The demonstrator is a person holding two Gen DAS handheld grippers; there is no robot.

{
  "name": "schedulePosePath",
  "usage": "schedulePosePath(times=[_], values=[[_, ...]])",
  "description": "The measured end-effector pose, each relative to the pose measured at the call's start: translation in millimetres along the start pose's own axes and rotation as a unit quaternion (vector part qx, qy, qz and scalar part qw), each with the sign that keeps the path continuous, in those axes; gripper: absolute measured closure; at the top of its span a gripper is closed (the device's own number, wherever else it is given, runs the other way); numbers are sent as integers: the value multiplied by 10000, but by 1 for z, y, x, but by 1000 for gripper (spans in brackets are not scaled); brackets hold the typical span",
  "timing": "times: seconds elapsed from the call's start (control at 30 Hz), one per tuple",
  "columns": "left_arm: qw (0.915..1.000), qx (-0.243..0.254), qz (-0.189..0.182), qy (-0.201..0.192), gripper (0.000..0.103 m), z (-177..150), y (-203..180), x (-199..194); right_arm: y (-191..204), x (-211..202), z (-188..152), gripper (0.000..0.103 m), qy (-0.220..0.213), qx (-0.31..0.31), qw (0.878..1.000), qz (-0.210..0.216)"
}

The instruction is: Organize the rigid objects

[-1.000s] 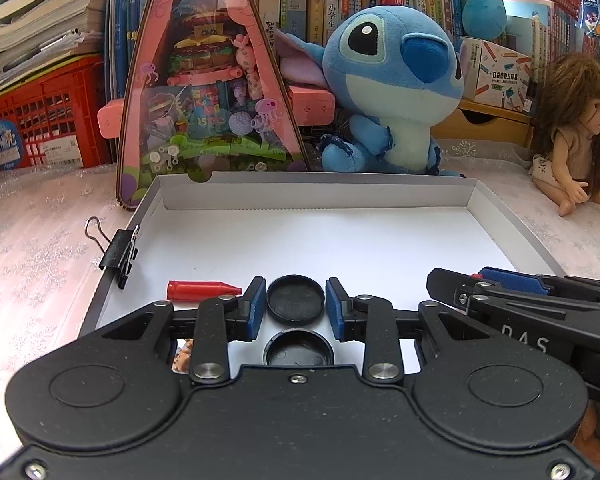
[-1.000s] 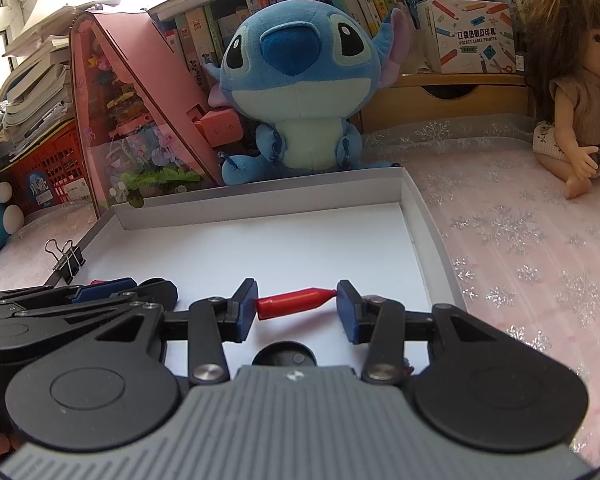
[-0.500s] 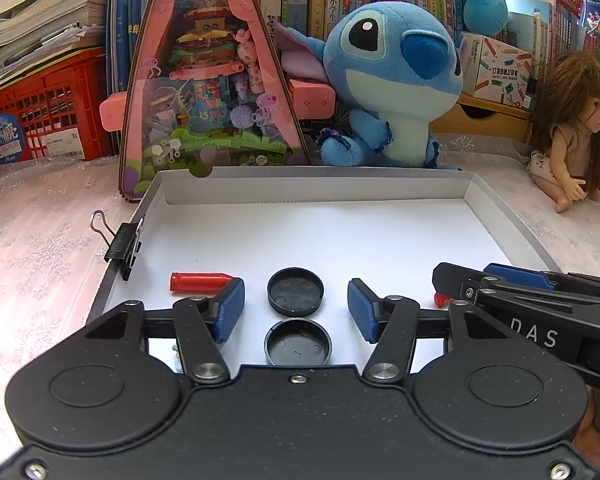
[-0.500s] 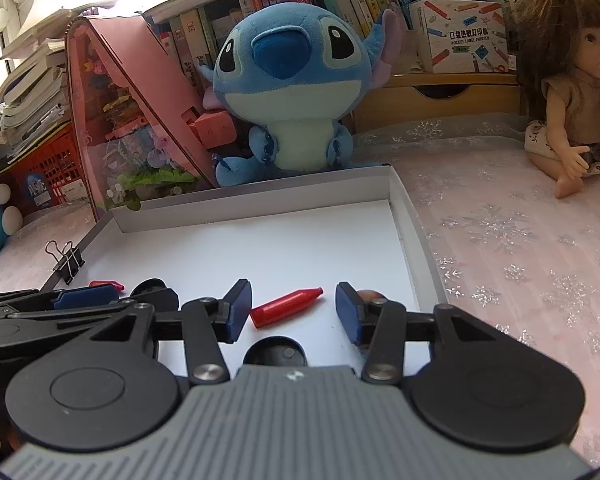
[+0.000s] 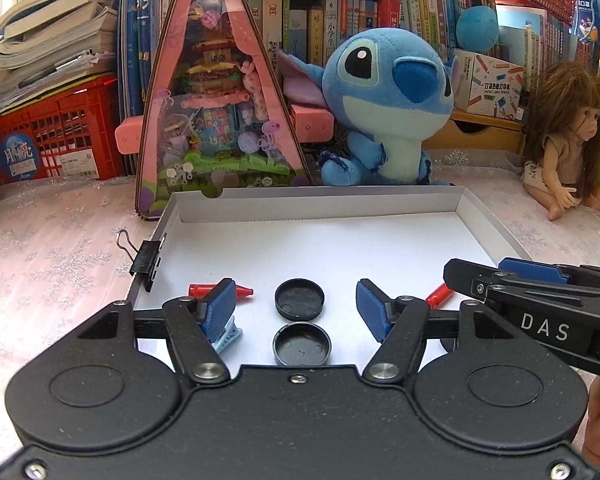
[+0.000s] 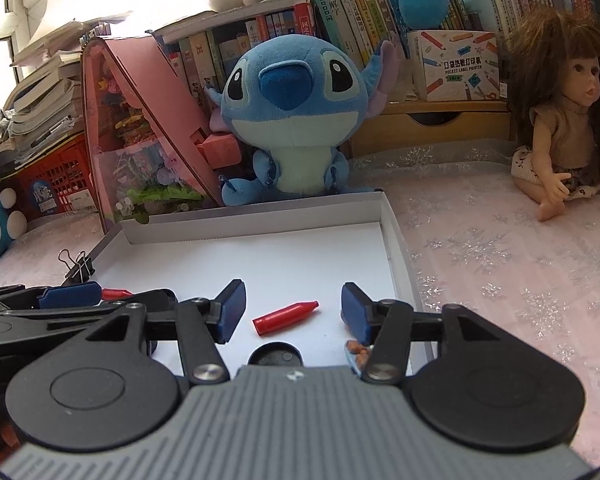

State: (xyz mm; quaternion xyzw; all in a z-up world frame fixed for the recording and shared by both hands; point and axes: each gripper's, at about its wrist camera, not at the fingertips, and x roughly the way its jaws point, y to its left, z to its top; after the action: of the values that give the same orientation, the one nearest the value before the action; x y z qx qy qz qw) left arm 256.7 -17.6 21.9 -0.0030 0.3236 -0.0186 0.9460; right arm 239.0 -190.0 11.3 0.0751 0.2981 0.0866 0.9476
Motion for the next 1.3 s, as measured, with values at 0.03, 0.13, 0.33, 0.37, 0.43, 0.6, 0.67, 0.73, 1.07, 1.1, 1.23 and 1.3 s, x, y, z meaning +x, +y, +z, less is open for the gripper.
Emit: schedulePosePath(times=[0.03, 0.13, 0.33, 0.37, 0.43, 0.6, 0.67, 0.73, 1.07, 1.1, 1.23, 1.3], values=[[10000, -2, -1, -7, 39, 0, 0, -1, 0, -1, 0, 34, -9, -7, 10000, -6], [10000, -8, 11, -22, 37, 0, 1, -5, 0, -5, 0, 29, -40, -14, 10000, -17], [9999, -103, 57, -111, 25, -1, 5, -15, -2, -15, 2, 20, -132, -19, 9999, -86], [9998, -119, 73, -134, 23, -2, 7, -17, -3, -17, 2, 18, -147, -14, 9999, -83], [9997, -100, 85, -196, 17, -3, 8, -22, -4, -21, 2, 16, -183, -11, 9998, -82], [9997, -23, 39, -256, 14, -9, 11, -34, -5, -33, 1, 11, -283, -70, 9995, -124], [9996, -15, 26, -273, 14, -11, 12, -38, -5, -37, 0, 9, -310, -88, 9994, -114], [9995, -23, 22, -304, 14, -14, 13, -44, -4, -42, -2, 4, -355, -124, 9992, -112], [9991, -87, -8, -427, 13, -22, 22, -68, -2, -62, -6, 0, -478, -205, 9986, -90], [9990, -96, -5, -433, 13, -22, 23, -71, -1, -64, -7, 0, -482, -220, 9986, -94], [9989, -132, -45, -454, 12, -26, 26, -79, 0, -70, -10, 0, -523, -280, 9982, -113], [9989, -120, -62, -449, 12, -29, 27, -83, 0, -73, -12, 0, -525, -295, 9981, -95]])
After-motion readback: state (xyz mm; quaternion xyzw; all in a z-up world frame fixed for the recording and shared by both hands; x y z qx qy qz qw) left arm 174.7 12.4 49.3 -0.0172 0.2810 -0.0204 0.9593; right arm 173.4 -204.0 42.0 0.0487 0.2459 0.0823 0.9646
